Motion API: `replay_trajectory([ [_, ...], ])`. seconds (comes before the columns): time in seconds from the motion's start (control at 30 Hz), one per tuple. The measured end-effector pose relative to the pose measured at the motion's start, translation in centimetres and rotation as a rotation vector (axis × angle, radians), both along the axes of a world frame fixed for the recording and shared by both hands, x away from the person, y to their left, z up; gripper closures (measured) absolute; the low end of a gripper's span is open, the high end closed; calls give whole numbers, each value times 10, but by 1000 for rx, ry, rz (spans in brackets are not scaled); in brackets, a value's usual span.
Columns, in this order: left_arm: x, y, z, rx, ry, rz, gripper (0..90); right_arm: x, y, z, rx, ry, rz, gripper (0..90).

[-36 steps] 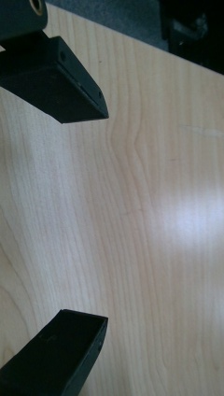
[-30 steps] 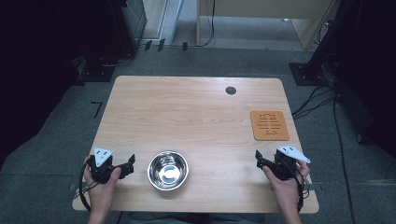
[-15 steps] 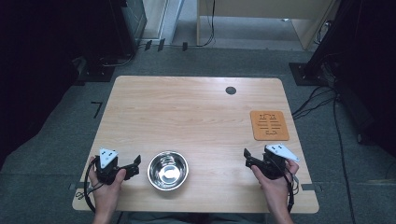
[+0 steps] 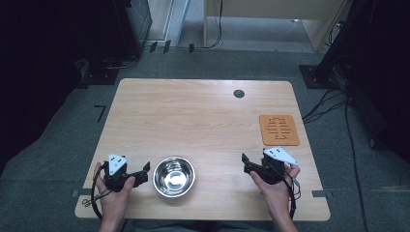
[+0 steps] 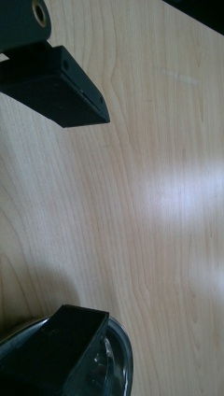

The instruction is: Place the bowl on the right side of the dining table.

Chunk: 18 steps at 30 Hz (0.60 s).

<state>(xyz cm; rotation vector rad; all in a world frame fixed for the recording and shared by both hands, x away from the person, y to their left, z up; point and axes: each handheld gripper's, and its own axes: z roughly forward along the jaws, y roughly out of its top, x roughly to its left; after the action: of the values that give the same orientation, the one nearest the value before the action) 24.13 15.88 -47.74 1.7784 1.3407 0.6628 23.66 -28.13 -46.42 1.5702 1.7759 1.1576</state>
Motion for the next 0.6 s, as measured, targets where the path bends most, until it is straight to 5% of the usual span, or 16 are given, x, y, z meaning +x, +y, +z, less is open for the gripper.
replay_trajectory([
  [0.6,-2,-6,-1,-4,-3,-40,64,7,44,-1,-1,-42,81,181],
])
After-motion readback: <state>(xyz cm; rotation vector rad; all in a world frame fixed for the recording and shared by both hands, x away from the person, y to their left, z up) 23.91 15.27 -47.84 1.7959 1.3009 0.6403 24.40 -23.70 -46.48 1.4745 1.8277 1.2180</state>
